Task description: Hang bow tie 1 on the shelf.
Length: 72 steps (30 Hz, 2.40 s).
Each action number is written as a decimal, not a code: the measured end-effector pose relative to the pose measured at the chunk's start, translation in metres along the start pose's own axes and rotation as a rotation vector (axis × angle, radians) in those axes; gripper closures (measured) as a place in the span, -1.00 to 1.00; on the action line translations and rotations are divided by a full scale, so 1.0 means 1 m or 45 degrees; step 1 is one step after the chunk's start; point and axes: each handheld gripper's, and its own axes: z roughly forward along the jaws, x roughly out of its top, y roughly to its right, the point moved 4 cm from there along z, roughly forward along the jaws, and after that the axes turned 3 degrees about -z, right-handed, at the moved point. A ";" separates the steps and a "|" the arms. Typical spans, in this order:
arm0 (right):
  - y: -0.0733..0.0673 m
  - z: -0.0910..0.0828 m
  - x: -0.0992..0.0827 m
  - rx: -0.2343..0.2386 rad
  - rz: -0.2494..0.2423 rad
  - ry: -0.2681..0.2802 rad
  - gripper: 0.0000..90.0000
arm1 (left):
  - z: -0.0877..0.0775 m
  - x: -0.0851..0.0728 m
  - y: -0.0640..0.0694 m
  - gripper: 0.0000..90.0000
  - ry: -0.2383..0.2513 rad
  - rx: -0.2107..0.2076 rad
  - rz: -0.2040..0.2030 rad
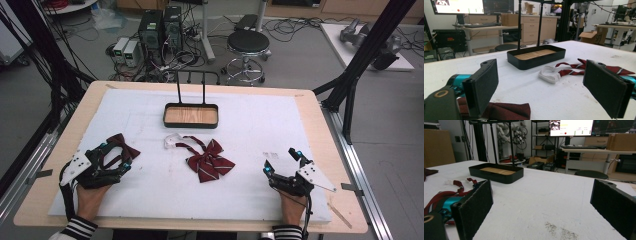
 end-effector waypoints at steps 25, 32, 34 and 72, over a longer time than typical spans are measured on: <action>-0.002 -0.001 0.000 -0.007 -0.022 0.008 -0.92 | 0.003 0.000 0.000 -0.70 -0.054 0.024 -0.010; -0.002 -0.001 0.000 -0.008 -0.011 0.001 -0.92 | 0.012 0.018 0.000 -0.70 -0.113 -0.011 0.017; -0.001 -0.001 0.000 -0.009 -0.012 0.001 -0.92 | 0.016 0.026 0.002 -0.70 -0.126 -0.025 0.031; -0.001 -0.001 0.000 -0.012 -0.016 0.005 -0.92 | 0.152 0.062 0.087 -0.70 -0.732 -0.366 0.226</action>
